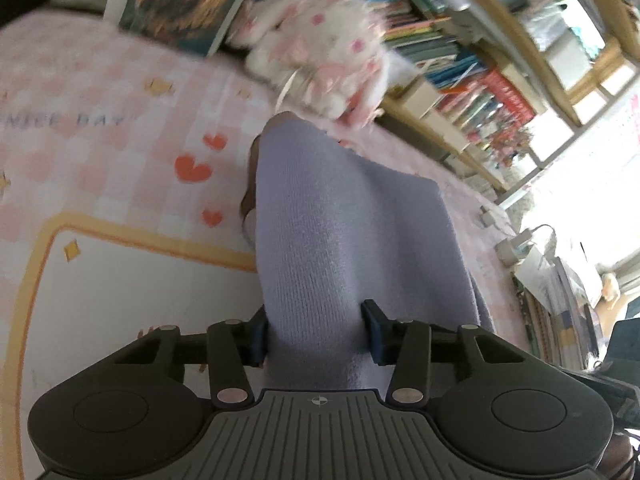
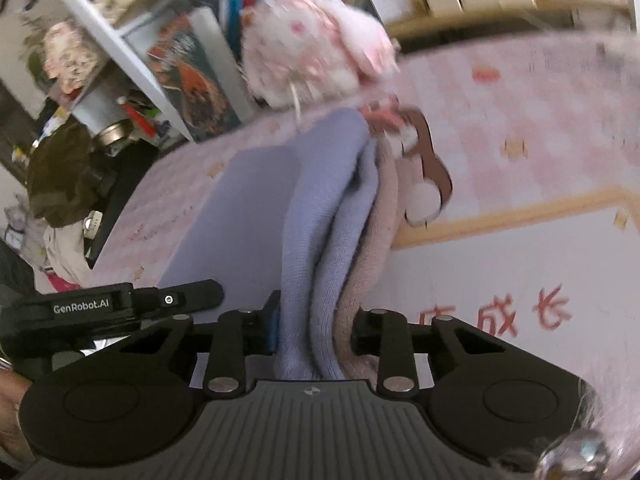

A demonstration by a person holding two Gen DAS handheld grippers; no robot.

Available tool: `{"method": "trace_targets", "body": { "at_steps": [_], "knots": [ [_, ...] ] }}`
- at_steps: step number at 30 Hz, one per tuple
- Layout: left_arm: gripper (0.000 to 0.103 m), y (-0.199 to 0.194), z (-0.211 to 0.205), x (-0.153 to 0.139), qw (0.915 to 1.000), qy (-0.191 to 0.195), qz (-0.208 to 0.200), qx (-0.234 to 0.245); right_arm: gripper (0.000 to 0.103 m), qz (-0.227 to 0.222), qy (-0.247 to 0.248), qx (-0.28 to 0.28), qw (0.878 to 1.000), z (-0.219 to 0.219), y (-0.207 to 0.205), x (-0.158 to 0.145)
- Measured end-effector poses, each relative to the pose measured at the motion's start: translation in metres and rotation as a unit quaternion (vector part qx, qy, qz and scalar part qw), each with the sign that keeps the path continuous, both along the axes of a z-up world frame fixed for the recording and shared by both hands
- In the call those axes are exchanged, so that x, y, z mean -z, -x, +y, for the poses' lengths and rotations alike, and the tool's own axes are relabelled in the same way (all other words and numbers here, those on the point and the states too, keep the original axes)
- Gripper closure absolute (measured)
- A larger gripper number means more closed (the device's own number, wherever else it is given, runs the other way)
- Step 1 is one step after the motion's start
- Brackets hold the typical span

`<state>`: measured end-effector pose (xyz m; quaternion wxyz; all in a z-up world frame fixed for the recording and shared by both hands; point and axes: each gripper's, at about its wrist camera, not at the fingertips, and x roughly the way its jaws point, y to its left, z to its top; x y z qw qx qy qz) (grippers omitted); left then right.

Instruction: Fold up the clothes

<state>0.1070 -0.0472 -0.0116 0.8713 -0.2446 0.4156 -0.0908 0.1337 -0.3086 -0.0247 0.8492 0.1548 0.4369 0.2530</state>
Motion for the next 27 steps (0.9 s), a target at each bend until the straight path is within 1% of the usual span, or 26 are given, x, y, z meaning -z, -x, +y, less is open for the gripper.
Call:
{"method": "trace_targets", "body": {
  "at_steps": [4, 8, 16, 27],
  "knots": [
    [0.058, 0.006, -0.008, -0.014, 0.9997, -0.007, -0.021, 0.007, 0.075, -0.032, 0.004, -0.003, 0.999, -0.004, 0.009, -0.015],
    [0.058, 0.013, -0.015, -0.021, 0.9995, -0.009, -0.029, 0.011, 0.075, -0.048, 0.011, -0.004, 0.999, -0.01, 0.02, -0.023],
    [0.058, 0.018, -0.024, -0.025, 0.9994, -0.011, -0.03, 0.017, 0.075, -0.05, 0.013, 0.005, 0.999, -0.02, 0.032, -0.026],
    [0.058, 0.021, -0.03, -0.029, 0.9992, -0.021, -0.031, 0.017, 0.075, -0.052, 0.011, 0.006, 0.999, -0.025, 0.036, -0.027]
  ]
}}
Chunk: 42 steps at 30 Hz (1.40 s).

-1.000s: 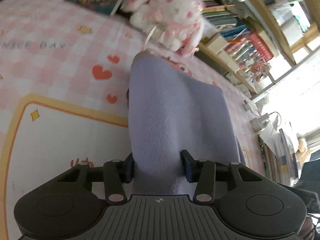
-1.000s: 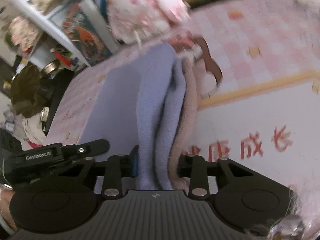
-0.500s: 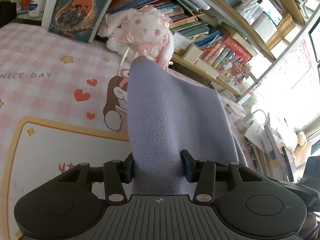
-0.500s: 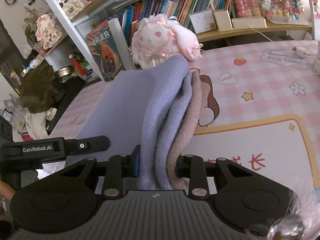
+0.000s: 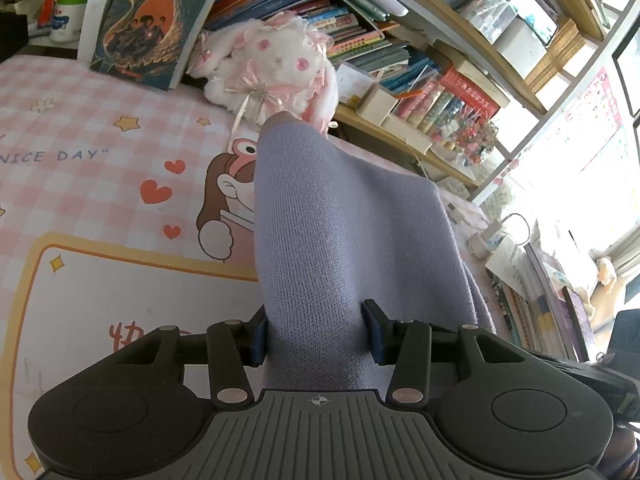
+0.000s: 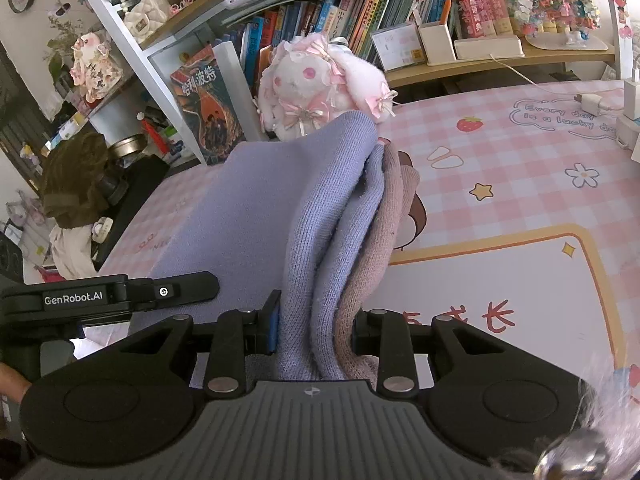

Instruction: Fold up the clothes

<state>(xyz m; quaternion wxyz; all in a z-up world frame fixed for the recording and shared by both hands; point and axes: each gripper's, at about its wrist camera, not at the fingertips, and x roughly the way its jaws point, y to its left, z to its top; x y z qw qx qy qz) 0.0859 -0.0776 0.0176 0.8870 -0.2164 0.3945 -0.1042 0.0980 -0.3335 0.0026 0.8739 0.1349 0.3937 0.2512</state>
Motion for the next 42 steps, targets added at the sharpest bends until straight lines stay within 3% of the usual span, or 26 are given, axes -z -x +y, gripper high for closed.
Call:
{"method": "trace_targets", "body": {
  "at_steps": [28, 42],
  "knots": [
    [0.058, 0.001, 0.003, -0.004, 0.9999, 0.0, 0.0, 0.015, 0.075, -0.003, 0.002, 0.01, 1.0, 0.0, 0.006, -0.001],
    [0.058, 0.001, 0.052, -0.001, 0.9986, 0.02, 0.002, 0.048, 0.075, -0.003, 0.018, 0.04, 0.999, 0.041, 0.021, -0.005]
  ]
}}
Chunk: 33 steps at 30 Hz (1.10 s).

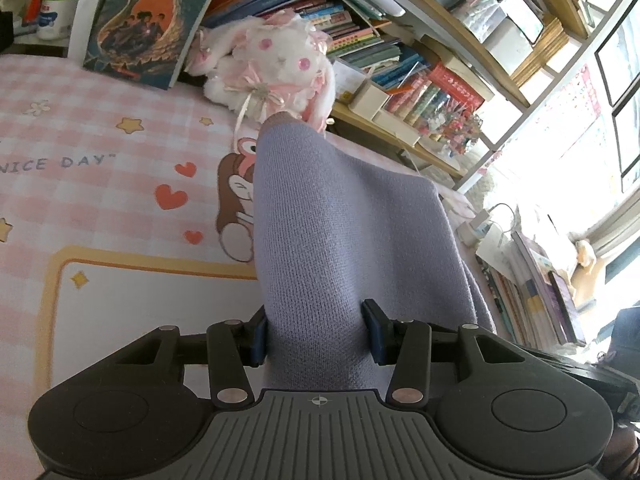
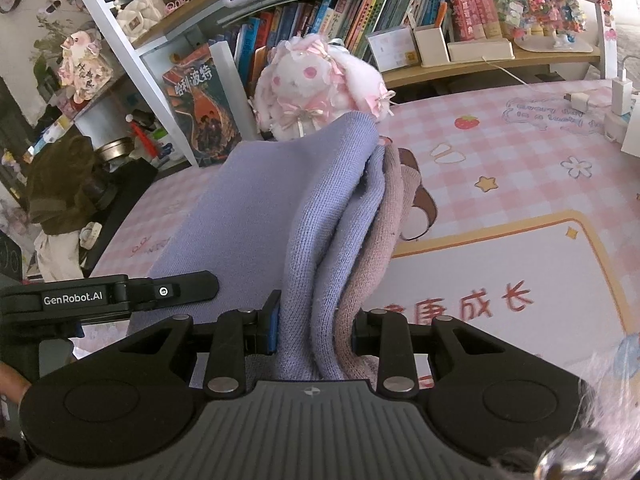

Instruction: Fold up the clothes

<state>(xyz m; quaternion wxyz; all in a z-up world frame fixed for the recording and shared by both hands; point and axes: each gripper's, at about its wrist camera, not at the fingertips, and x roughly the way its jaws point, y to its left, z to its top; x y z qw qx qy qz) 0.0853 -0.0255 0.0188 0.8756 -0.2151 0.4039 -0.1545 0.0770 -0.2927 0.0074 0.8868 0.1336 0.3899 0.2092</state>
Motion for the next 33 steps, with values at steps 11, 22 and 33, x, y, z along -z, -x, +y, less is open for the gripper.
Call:
{"method": "trace_targets", "body": {
  "at_steps": [11, 22, 33],
  "knots": [
    [0.058, 0.004, 0.068, -0.001, 0.9996, 0.008, -0.002, 0.025, 0.075, -0.009, 0.015, 0.02, 1.0, 0.071, 0.02, -0.009],
    [0.058, 0.013, 0.126, 0.007, 0.9997, 0.01, 0.003, 0.022, 0.075, -0.005, 0.017, 0.02, 1.0, 0.132, 0.028, -0.004],
    [0.058, -0.021, 0.165, 0.018, 0.9997, 0.024, 0.001, -0.005, 0.075, -0.016, 0.03, -0.018, 0.999, 0.173, -0.006, 0.0]
  ]
}}
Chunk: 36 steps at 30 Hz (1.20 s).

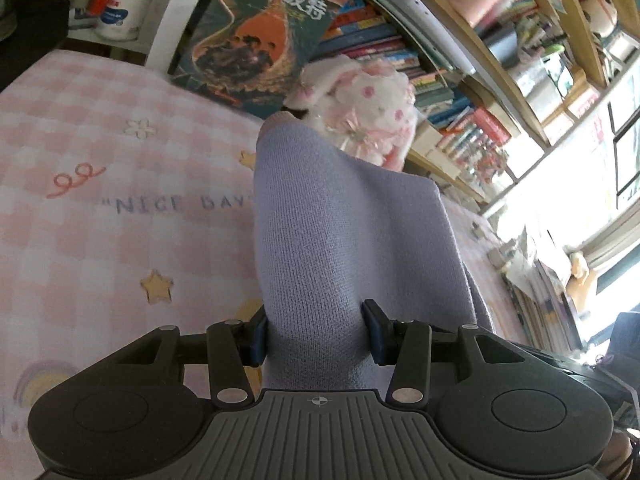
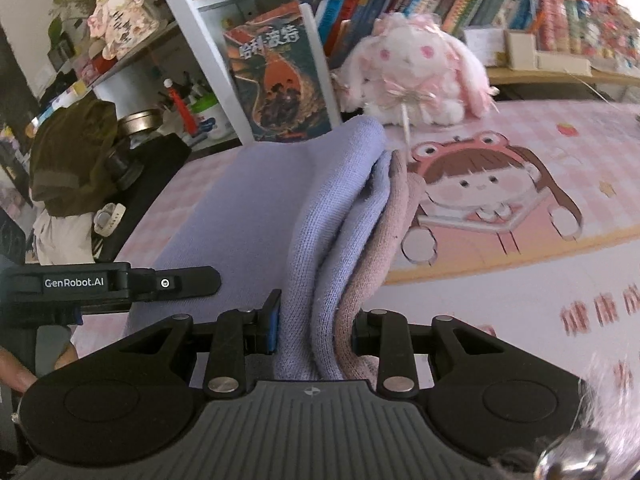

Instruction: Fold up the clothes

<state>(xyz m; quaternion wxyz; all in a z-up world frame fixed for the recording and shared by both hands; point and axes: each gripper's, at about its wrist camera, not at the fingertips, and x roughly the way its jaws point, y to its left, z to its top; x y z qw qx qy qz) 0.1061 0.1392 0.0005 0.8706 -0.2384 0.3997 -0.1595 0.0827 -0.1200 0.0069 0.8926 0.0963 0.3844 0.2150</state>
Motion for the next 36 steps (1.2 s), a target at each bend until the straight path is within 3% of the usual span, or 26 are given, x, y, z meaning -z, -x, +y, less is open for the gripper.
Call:
{"method": "trace_targets", "body": {
  "at_steps": [7, 18, 27, 32, 36],
  "knots": [
    [0.058, -0.051, 0.001, 0.011, 0.9998, -0.002, -0.008, -0.019, 0.075, -0.009, 0.008, -0.02, 1.0, 0.005, -0.061, 0.007],
    [0.058, -0.125, -0.006, 0.036, 0.9989, -0.023, -0.008, -0.04, 0.075, 0.019, -0.018, -0.025, 0.999, -0.002, -0.155, 0.04],
    [0.054, -0.147, -0.004, 0.051, 0.9979, -0.005, -0.007, -0.064, 0.071, 0.026, -0.052, -0.022, 0.998, -0.016, -0.195, 0.058],
    [0.049, -0.145, 0.003, 0.06, 0.9967, 0.019, -0.001, -0.079, 0.061, 0.071, -0.117, 0.006, 0.991, -0.034, -0.204, 0.075],
    [0.044, -0.143, -0.001, 0.055, 0.9956, 0.008, 0.009, -0.093, 0.058, 0.09, -0.142, 0.017, 0.986, -0.04, -0.206, 0.079]
  ]
}}
